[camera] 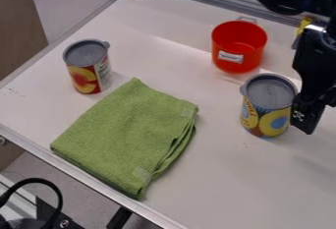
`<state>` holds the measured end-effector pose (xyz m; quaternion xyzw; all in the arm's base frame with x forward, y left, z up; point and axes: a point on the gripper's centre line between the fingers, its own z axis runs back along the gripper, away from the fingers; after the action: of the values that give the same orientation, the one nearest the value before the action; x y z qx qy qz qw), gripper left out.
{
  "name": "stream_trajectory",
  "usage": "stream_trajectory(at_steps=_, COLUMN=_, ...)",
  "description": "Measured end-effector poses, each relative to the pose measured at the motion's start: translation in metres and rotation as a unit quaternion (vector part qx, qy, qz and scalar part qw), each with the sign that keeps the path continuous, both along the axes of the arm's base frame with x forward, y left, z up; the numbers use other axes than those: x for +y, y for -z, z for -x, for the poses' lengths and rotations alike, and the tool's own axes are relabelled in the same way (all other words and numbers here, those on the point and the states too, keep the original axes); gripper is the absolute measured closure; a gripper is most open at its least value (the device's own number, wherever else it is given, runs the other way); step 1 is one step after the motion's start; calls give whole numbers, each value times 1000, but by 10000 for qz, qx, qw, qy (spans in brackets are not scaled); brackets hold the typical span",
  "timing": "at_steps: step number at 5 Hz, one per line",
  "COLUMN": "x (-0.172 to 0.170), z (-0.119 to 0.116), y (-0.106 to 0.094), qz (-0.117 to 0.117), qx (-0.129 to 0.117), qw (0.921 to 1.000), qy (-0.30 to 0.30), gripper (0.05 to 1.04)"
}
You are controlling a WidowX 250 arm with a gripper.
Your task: Move the yellow can to the top of green cloth
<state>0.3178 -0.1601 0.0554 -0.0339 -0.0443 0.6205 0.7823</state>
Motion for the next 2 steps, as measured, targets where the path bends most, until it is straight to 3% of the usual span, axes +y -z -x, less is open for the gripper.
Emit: stream_trajectory(at_steps=2, x=23, z=-5, y=7, qz=19, qx=25, qw=9987, qy=-501, gripper=84)
